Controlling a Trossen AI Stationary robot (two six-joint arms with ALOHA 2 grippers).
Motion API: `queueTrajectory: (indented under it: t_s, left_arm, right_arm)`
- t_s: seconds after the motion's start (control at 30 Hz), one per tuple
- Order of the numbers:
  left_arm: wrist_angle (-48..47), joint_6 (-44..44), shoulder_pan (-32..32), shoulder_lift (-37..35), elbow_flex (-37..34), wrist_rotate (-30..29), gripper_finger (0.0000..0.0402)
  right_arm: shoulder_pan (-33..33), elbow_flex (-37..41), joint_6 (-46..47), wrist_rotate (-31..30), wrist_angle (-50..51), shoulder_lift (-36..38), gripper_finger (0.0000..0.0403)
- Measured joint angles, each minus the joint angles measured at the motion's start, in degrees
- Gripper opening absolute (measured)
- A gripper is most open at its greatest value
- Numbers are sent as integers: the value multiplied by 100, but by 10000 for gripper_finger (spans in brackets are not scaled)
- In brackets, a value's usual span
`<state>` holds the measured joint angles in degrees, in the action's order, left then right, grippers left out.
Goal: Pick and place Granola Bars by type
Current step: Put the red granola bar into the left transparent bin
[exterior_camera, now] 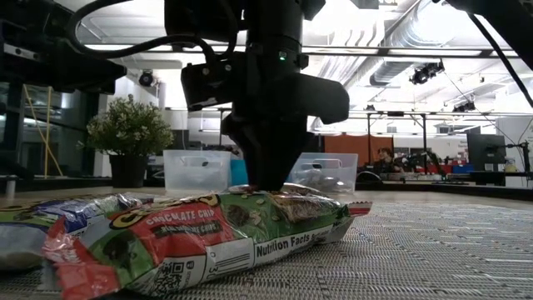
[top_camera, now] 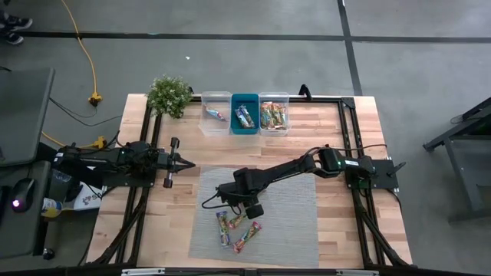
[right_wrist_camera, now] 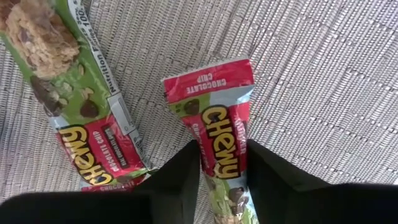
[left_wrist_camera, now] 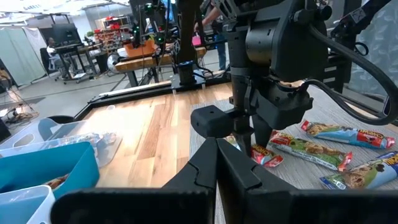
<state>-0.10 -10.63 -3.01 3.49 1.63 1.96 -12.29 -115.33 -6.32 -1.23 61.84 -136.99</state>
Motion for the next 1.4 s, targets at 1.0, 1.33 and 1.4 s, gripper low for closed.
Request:
queueTrajectory:
  t_s: [1.0, 1.33, 1.4]
  left_arm:
    - [0, 0, 0, 1, 1, 0, 1]
    - [0, 1, 0, 2, 0, -2, 1]
    - [0, 0, 0, 2, 1, -2, 1]
  right_arm:
    - [723, -1744, 1356, -118, -1506, 277, 43]
    - [1570, -1696, 2716, 162, -3931, 400, 38]
    - [1730, -1696, 2781, 88, -4076, 400, 38]
